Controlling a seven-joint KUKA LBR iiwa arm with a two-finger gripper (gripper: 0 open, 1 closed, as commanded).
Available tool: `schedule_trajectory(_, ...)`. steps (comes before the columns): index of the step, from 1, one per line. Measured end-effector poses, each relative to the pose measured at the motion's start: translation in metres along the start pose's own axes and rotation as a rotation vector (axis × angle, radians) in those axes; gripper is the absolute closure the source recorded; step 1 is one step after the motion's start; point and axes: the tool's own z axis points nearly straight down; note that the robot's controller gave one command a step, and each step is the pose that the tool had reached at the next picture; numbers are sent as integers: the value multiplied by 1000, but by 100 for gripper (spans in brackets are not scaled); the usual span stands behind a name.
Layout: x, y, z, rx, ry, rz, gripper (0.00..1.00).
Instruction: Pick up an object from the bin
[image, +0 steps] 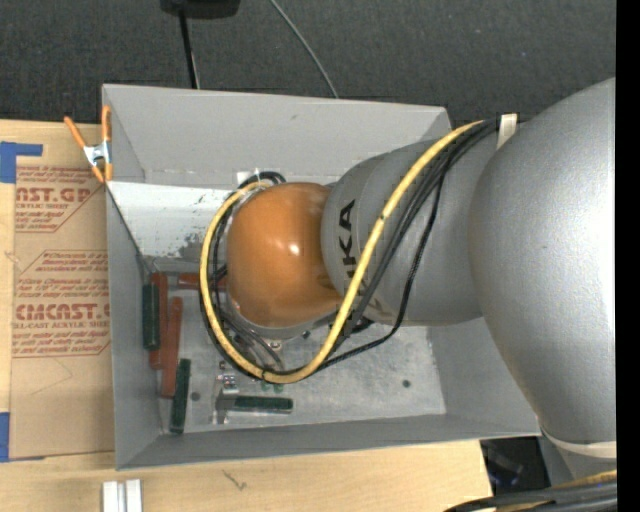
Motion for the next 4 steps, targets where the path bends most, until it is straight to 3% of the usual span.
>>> schedule_trajectory(1, -2, -1, -3, -2, -7, 2, 0)
schedule_trajectory(2, -5, -29, 35, -3, -12, -76, 0)
schedule_trajectory(3, -23, -64, 84, -6, -20, -179, 100)
schedule_trajectory(4, -23, -64, 84, -6, -20, -178, 100)
